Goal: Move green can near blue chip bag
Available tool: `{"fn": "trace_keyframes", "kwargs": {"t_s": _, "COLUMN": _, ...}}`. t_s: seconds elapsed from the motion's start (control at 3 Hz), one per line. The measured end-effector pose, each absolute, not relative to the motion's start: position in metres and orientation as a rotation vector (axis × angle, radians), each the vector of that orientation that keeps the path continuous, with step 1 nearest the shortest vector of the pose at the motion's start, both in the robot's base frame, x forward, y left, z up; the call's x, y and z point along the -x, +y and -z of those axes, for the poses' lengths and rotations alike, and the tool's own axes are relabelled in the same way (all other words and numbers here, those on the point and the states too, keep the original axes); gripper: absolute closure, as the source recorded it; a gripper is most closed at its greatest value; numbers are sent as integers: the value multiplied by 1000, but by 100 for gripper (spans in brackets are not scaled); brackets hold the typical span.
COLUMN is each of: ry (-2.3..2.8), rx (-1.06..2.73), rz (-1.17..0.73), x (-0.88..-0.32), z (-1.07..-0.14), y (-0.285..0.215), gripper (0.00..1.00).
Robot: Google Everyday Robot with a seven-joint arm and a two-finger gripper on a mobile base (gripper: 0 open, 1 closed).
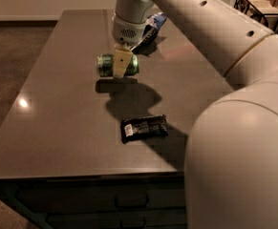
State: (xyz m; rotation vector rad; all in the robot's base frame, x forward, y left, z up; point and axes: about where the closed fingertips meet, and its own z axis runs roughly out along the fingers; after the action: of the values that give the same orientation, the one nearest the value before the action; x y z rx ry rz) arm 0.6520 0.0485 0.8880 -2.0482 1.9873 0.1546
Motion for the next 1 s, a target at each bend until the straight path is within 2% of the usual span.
{"fn": "trace_keyframes", "kwargs": {"t_s": 0.33, "ry": 2092, "rx": 1904, "rz": -42, "x": -696, "z": -901, "y": 7, "gripper": 100}}
{"fn": "trace_keyframes", "kwargs": {"t_s": 1.0, "ry": 2275, "rx": 1687, "rz": 121, "x": -739, "z": -893, "y": -63, "gripper": 100}}
